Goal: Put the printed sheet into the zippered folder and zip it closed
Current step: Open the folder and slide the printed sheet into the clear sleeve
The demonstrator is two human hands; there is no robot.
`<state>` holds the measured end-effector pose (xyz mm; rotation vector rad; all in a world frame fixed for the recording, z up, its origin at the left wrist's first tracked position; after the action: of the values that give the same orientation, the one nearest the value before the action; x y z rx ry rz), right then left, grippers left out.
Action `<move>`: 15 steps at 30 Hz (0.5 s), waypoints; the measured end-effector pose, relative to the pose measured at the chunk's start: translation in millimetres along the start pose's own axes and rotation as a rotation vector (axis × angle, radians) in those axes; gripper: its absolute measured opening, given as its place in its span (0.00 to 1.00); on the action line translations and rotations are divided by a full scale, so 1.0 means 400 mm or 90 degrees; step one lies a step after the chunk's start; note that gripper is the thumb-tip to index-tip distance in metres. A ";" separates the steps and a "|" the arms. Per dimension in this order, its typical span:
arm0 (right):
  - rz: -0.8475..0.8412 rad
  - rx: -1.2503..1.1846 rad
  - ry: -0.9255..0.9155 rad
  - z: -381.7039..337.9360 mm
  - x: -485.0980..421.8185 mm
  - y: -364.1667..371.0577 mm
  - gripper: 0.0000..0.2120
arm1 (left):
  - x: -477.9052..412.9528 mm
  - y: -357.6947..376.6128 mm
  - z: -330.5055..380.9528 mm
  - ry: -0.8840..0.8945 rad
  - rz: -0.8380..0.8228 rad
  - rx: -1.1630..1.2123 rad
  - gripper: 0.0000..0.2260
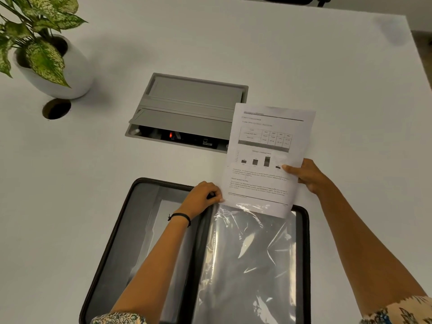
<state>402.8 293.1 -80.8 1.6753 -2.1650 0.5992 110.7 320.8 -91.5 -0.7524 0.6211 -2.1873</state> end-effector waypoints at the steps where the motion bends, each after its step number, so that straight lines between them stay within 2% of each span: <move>1: -0.007 0.009 -0.006 -0.004 0.000 0.003 0.20 | -0.001 0.000 -0.001 -0.001 0.001 0.005 0.08; 10: -0.069 0.057 -0.034 0.001 0.005 0.046 0.14 | -0.012 -0.004 0.002 -0.012 0.001 0.032 0.09; 15: -0.047 0.045 -0.020 0.042 0.021 0.054 0.17 | -0.019 -0.002 -0.010 -0.029 -0.014 0.040 0.07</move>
<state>379.5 282.0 -93.6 1.8052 -2.1152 0.6404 112.1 327.8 -96.2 -0.7774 0.5216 -2.1935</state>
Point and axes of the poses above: each hand's wrist, its own x-axis away from the middle knuckle, its own y-axis out of the palm, z = x × y, the point moved 9 cm from there along -x, towards the middle knuckle, and after that the axes turned 4 degrees about -y, right-handed, at the moved point
